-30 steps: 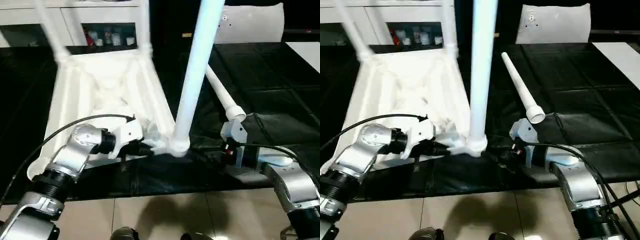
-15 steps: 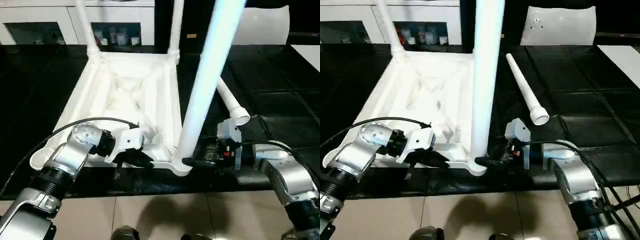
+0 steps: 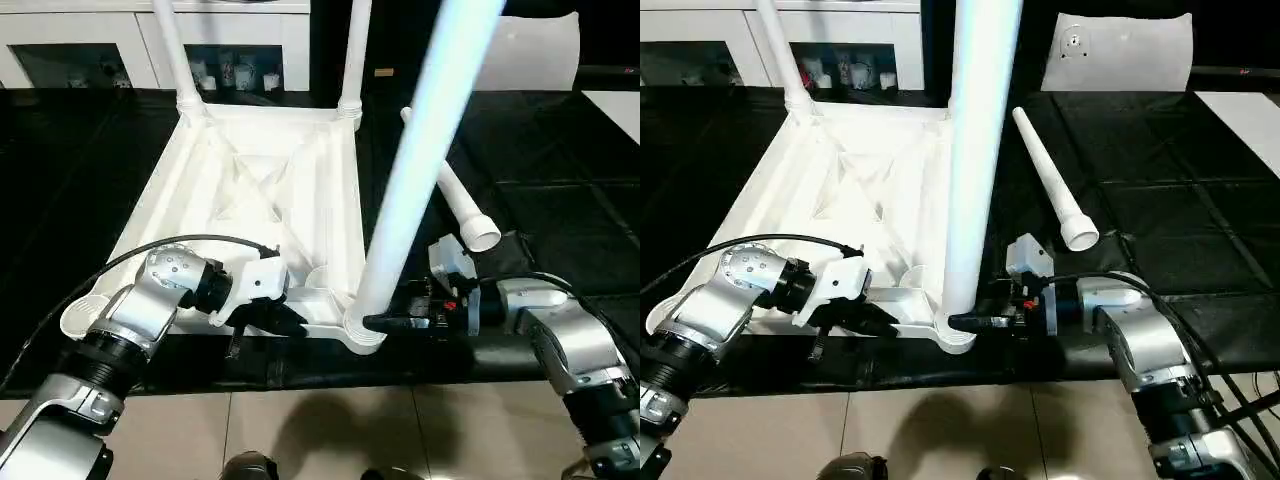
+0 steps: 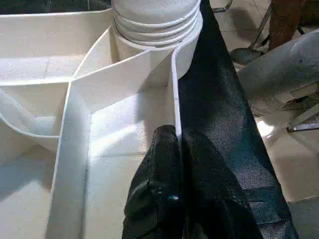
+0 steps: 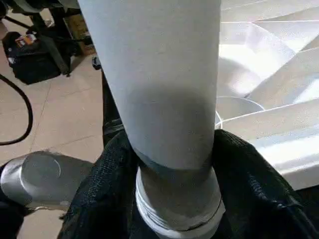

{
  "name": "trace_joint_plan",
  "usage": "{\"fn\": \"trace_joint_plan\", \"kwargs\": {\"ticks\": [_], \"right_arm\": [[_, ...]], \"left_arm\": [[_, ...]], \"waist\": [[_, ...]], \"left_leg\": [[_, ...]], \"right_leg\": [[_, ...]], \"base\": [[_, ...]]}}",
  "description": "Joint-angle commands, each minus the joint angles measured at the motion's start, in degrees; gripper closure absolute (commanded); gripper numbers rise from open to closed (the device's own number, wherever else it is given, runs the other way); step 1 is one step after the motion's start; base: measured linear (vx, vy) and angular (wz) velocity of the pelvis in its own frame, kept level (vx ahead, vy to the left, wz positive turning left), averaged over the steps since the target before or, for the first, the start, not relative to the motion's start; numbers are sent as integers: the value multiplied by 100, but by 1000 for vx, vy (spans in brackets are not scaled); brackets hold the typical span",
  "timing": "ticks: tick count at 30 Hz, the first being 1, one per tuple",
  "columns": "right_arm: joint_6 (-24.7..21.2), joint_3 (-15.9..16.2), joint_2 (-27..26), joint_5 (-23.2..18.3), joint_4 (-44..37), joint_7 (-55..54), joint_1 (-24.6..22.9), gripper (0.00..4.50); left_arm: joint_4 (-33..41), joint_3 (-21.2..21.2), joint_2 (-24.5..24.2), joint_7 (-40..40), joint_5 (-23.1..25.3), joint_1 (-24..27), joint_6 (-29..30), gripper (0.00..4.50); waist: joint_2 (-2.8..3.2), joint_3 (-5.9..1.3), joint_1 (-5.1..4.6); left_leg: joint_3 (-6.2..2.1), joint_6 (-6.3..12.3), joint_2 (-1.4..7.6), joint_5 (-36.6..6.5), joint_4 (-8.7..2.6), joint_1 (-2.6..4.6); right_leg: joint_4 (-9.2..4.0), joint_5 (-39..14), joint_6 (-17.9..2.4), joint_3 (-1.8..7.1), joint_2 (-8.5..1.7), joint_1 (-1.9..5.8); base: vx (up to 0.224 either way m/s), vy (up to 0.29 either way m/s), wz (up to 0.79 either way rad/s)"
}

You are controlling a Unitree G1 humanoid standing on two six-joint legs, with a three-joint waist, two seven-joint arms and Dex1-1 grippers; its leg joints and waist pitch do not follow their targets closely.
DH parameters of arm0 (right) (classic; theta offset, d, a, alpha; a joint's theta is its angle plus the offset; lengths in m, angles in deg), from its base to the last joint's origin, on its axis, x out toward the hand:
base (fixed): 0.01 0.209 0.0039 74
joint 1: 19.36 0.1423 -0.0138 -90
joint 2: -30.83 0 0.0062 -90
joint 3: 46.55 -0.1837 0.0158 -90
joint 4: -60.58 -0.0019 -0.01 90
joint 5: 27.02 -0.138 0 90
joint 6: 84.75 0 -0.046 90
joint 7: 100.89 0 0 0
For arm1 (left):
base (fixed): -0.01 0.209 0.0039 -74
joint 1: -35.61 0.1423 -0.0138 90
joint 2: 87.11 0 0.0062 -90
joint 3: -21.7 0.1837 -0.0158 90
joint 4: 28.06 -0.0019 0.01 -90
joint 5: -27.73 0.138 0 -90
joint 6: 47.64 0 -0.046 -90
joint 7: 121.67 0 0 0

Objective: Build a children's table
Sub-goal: Rotate leg to tighten

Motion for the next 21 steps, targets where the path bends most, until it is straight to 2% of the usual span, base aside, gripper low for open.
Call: {"fn": "trace_joint_plan", "kwargs": {"ticks": [1, 2, 4, 5, 6, 7, 8, 9, 10, 11, 12, 13, 14, 15, 16, 18, 19, 20, 21], "right_arm": [[-96, 119, -26, -61, -74, 103, -36, 255], [-112, 121, -41, -69, -102, 82, -57, 255], [-189, 107, -118, -111, -265, -41, -182, 256], [-222, 91, -175, -127, -358, -149, -255, 256], [-246, 77, -214, -137, -412, -230, -300, 257], [-435, 43, -396, -161, -616, -630, -465, 257], [-552, 44, -545, -89, -709, -990, -570, 257], [-552, 44, -545, -89, -709, -990, -570, 257], [-628, 76, -799, 79, -820, -1543, -725, 257], [-628, 76, -799, 79, -820, -1543, -725, 257], [-716, 57, -1003, 218, -803, -1977, -766, 257], [-834, -1, -1248, 344, -761, -2458, -775, 257], [-905, -54, -1388, 386, -733, -2711, -768, 257], [-905, -54, -1388, 386, -733, -2711, -768, 257], [-1127, -224, -1735, 396, -682, -3279, -730, 257], [-1296, -387, -2021, 417, -599, -3799, -647, 257], [-1388, -499, -2195, 433, -505, -4130, -568, 257], [-1487, -601, -2353, 431, -425, -4417, -489, 257], [-1531, -680, -2477, 440, -338, -4647, -408, 257]], "left_arm": [[-35, 333, 71, -162, 145, 67, 82, 450], [-36, 304, 95, -84, 147, 66, 135, 450], [0, 187, 203, 268, 160, 58, 433, 450], [37, 110, 270, 489, 163, 56, 629, 450], [63, 58, 317, 629, 159, 56, 741, 450], [310, -118, 495, 984, 33, 106, 1190, 450], [490, -206, 628, 1255, 4, 146, 1466, 450], [490, -206, 628, 1255, 4, 146, 1466, 450], [801, -383, 914, 1745, -81, 213, 2027, 450], [801, -383, 914, 1745, -81, 213, 2027, 450], [937, -488, 1099, 2016, -129, 235, 2328, 450], [1109, -630, 1384, 2418, -159, 250, 2750, 450], [1176, -723, 1551, 2672, -155, 248, 2982, 450], [1176, -723, 1551, 2672, -155, 248, 2982, 450], [1275, -913, 1928, 3184, -152, 219, 3354, 450], [1256, -1146, 2297, 3746, -158, 137, 3531, 450], [1200, -1284, 2500, 4071, -168, 66, 3578, 450], [1167, -1386, 2667, 4373, -148, 3, 3612, 450], [1119, -1474, 2797, 4631, -130, -56, 3607, 450]], "waist": [[-46, -361, -38], [-27, -366, -35], [-40, -353, -44], [-10, -347, -32], [-26, -326, -32], [10, -324, -35], [-5, -292, -41], [-8, -276, -68], [14, -237, -101], [1, -218, -124], [10, -211, -163], [1, -209, -219], [1, -209, -219], [11, -215, -268], [14, -248, -311], [26, -273, -367], [59, -313, -365], [35, -302, -401], [35, -324, -417]], "left_leg": [[-89, 456, 373, -727, -351, 75], [-93, 446, 375, -720, -350, 77], [-90, 422, 382, -779, -358, 79], [-94, 390, 383, -874, -361, 91], [-99, 341, 387, -1008, -377, 102], [-104, 297, 388, -1079, -385, 110], [-111, 219, 395, -1299, -410, 133], [-119, 159, 391, -1415, -425, 131], [-157, 15, 380, -1783, -454, 146], [-163, -27, 371, -1930, -468, 155], [-189, -91, 342, -2143, -462, 199], [-210, -123, 321, -2189, -461, 185], [-210, -123, 321, -2189, -461, 185], [-235, -167, 326, -2151, -483, 131], [-235, -149, 326, -2073, -482, 135], [-229, -67, 324, -1882, -479, 105], [-219, -24, 317, -1746, -464, 115], [-191, 5, 314, -1702, -462, 102], [-177, 60, 298, -1549, -446, 99]], "right_leg": [[-396, -1000, -1268, 328, -550, 281], [-389, -988, -1274, 328, -549, 280], [-402, -1049, -1277, 331, -548, 276], [-419, -1201, -1263, 334, -555, 264], [-455, -1425, -1226, 335, -559, 251], [-455, -1532, -1220, 340, -562, 250], [-502, -1860, -1164, 342, -565, 225], [-511, -2050, -1130, 343, -569, 233], [-565, -2666, -966, 333, -578, 212], [-602, -2909, -883, 326, -579, 208], [-654, -3364, -725, 317, -596, 188], [-688, -3585, -620, 300, -600, 198], [-688, -3585, -620, 300, -600, 198], [-675, -3549, -574, 282, -599, 235], [-678, -3394, -552, 282, -593, 243], [-667, -2946, -661, 288, -573, 257], [-650, -2605, -750, 292, -559, 258], [-650, -2437, -803, 306, -539, 251], [-625, -2133, -907, 319, -532, 261]], "base": [[0, 0, 0], [0, 0, 0], [0, 0, 0], [0, 0, 0], [0, 0, 0], [0, 0, 0], [0, 0, 0], [0, 0, 0], [0, 0, 0], [0, 0, 0], [0, 0, 0], [0, 0, 0], [0, 0, 0], [0, 0, 0], [0, 0, 0], [0, 0, 0], [0, 0, 0], [0, 0, 0], [0, 0, 0]]}}
